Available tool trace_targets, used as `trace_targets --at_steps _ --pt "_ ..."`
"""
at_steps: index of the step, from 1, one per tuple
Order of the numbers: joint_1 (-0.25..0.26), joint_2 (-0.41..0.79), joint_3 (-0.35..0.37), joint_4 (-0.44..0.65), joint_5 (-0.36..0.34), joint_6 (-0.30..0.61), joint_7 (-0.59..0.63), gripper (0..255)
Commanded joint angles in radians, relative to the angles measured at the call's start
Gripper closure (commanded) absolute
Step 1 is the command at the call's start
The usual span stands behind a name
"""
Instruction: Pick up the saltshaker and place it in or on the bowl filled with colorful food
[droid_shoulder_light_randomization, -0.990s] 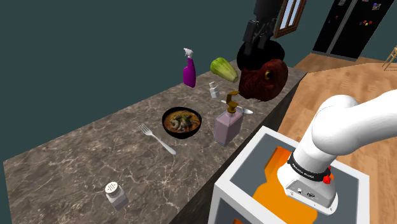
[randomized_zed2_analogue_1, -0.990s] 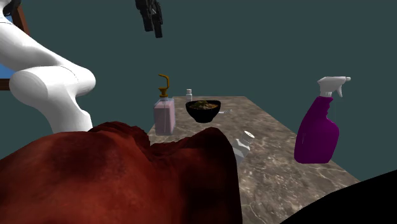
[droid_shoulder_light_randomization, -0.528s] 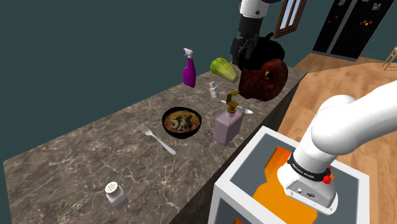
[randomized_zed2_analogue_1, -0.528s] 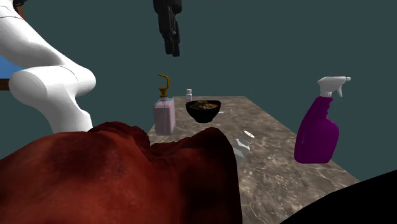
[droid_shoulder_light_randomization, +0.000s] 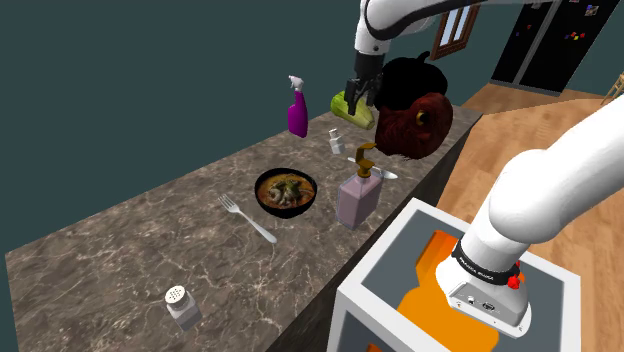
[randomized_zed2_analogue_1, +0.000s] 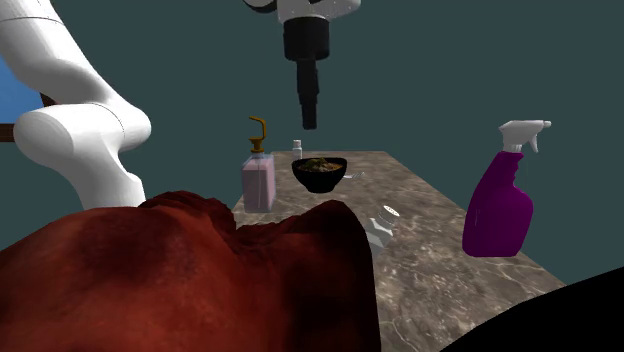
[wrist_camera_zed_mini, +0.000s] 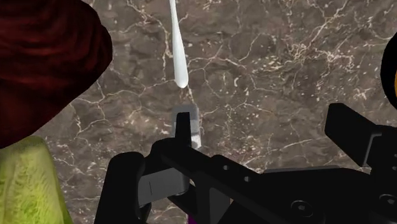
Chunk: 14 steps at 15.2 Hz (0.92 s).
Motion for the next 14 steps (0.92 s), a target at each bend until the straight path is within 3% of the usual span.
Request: trace_targets --at_steps 1,14 --pt "-0.002 0.067 -0.016 -0.001 0.004 0.061 -0.019 0" --pt "-0.030 0.542 -0.076 0.226 0.103 0.253 -0.172 0"
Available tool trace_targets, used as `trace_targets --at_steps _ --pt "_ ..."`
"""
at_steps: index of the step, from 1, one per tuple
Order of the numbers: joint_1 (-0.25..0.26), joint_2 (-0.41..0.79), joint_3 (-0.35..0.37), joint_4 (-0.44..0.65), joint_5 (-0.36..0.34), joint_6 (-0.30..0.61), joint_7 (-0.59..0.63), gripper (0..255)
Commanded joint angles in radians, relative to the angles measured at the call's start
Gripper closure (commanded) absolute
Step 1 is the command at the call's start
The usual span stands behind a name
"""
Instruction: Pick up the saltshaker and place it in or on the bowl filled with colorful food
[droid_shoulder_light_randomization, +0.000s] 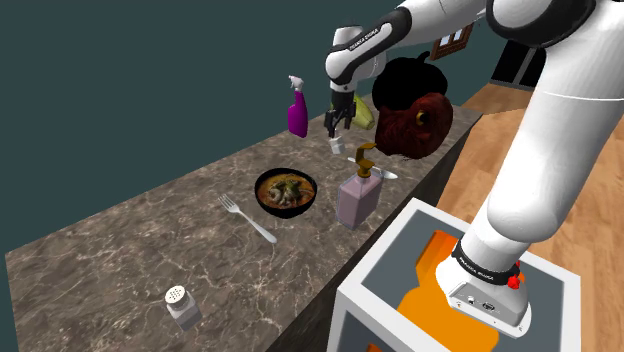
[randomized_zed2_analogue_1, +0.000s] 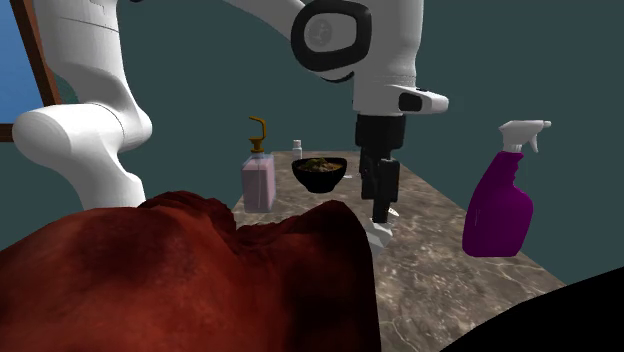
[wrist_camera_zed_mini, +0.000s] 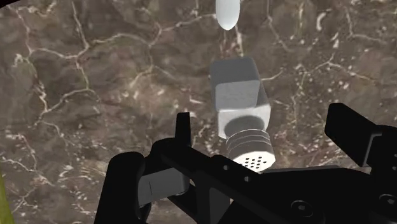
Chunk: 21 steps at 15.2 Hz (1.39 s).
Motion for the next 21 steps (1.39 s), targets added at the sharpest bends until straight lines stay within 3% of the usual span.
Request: trace_targets --at_steps 1,8,15,16,21 --pt "-0.004 0.037 -0.001 0.014 0.010 0.020 -0.011 0" --pt "-0.008 0.086 0.003 -0.018 0.024 0.100 -0.021 0" --pt "-0.008 0.086 0.003 -0.019 0.024 0.100 -0.021 0" --pt "-0.008 0.086 0.003 -0.019 0.024 0.100 -0.021 255" --pt "-0.008 0.086 0.003 -0.018 0.024 0.100 -0.021 255"
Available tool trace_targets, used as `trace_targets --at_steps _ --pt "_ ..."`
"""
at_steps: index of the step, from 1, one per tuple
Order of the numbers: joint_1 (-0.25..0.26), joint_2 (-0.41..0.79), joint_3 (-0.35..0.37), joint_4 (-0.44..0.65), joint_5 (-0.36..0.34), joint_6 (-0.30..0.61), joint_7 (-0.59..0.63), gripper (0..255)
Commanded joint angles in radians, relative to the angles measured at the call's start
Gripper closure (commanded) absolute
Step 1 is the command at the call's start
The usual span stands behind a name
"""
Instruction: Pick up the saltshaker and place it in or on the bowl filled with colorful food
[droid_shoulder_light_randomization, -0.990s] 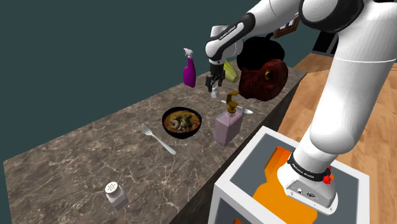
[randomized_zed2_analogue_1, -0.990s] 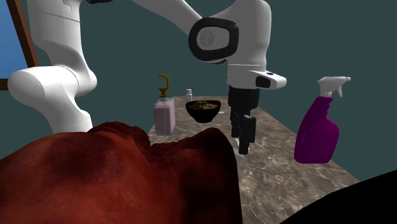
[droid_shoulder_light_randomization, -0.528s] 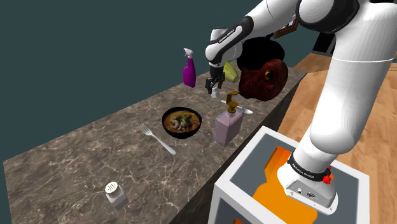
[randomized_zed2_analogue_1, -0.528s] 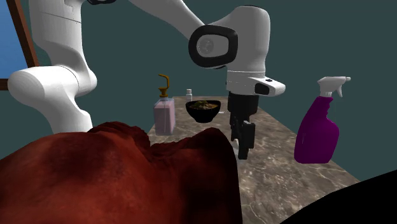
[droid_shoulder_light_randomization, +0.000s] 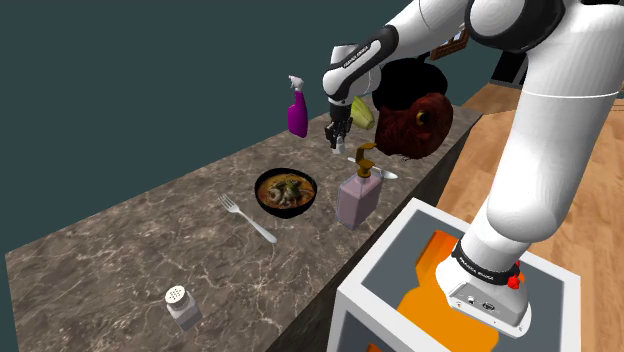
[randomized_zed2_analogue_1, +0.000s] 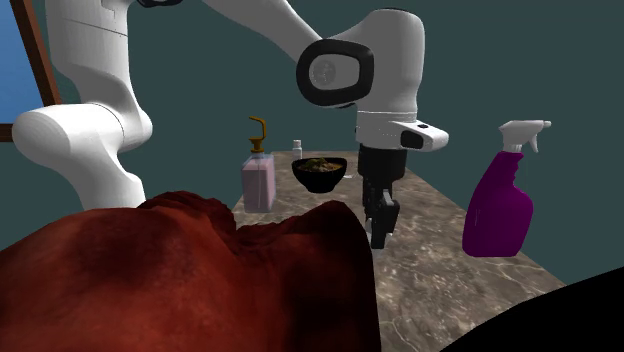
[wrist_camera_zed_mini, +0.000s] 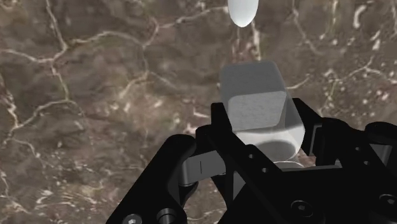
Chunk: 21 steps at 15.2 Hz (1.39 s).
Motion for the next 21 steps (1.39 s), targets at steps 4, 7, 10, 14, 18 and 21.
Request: trace_targets --at_steps 4,7,10,14,18,21 --pt "0.000 0.000 0.000 0.000 0.000 0.000 0.000 255" --pt "0.001 -0.023 -0.002 0.013 -0.007 -0.036 0.004 255" --pt "0.003 -0.045 -0.003 0.028 -0.013 -0.073 0.008 255" --pt "0.004 -0.072 -0.005 0.051 -0.021 -0.122 0.013 255" --pt "0.005 -0.096 -0.005 0.078 -0.027 -0.172 0.017 255" --pt "0.006 -0.112 -0.006 0.100 -0.031 -0.210 0.020 255"
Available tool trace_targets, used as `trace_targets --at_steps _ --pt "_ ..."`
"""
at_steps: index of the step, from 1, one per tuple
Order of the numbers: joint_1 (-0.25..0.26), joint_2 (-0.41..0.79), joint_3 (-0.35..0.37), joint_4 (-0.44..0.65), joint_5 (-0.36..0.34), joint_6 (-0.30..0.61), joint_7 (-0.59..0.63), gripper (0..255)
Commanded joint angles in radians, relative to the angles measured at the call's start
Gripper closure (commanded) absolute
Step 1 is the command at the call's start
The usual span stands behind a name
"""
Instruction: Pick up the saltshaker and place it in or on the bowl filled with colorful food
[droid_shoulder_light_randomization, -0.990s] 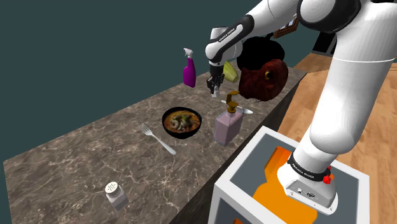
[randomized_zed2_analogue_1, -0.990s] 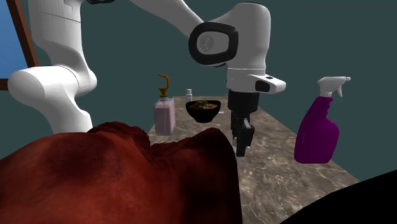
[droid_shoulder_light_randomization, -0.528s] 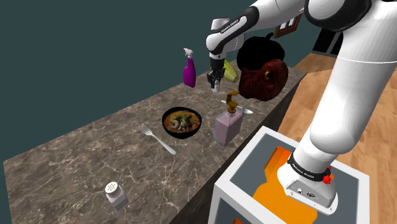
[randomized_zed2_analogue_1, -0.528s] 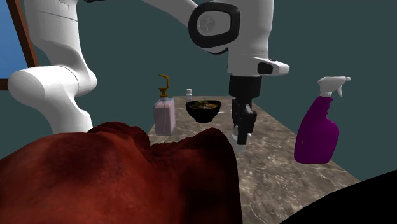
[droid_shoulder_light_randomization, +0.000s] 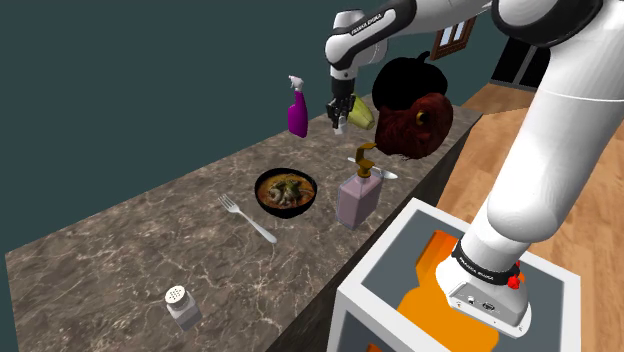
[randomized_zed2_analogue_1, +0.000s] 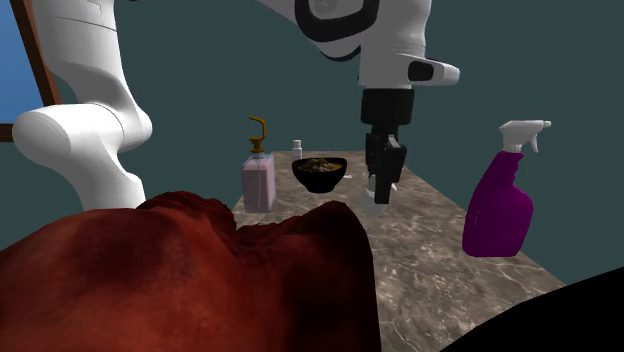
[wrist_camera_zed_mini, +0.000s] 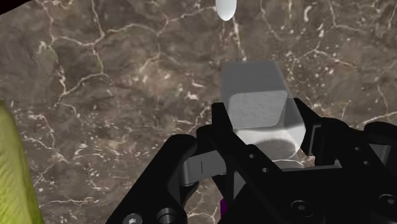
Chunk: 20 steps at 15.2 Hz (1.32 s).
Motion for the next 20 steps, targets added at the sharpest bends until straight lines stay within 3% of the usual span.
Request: trace_targets --at_steps 1,16,20 --pt "0.001 -0.010 0.000 0.016 -0.002 -0.025 0.002 255" --pt "0.003 -0.058 0.000 0.155 -0.014 -0.212 0.008 255" --pt "0.049 -0.126 0.044 0.073 -0.027 -0.198 0.104 255"
